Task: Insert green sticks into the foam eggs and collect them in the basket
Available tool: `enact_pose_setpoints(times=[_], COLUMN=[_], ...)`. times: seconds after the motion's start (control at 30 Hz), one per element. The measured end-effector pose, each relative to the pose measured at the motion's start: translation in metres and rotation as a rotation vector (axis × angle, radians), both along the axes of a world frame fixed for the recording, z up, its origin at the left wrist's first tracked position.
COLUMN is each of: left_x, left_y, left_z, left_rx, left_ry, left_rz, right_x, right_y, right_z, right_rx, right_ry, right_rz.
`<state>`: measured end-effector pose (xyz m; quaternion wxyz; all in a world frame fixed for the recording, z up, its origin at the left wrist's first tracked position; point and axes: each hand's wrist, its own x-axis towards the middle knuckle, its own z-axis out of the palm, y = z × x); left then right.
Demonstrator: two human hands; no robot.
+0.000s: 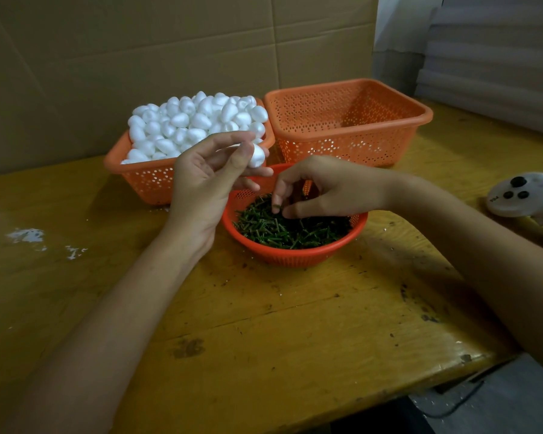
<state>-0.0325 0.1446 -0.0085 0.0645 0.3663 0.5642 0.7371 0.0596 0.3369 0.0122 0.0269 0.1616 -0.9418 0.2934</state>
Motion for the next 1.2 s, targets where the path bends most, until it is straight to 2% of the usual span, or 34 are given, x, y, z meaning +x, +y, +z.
enact_pose_setpoints(times=[0.3, 0.6, 1.2], left_x=[0.0019, -0.0019, -0.0062], left_y=[-0.0011, -0.0012, -0.0056], left_z=[-0.0002, -0.0050, -0.0059], left_rx=[-0.010, -0.032, -0.069], left_ry=[-0.020, 0.083, 0.167], left_rz=[0.015, 0.025, -0.038], right_x=[-0.0013, -0.0021, -0.0020], right_y=[0.0011, 0.0013, 0.0012], right_z=[-0.0015, -0.0021, -0.0027], right_rx=[0.016, 0.030, 0.037], right_ry=[0.000, -0.001, 0.007], right_rz=[-0.010, -0.008, -0.018])
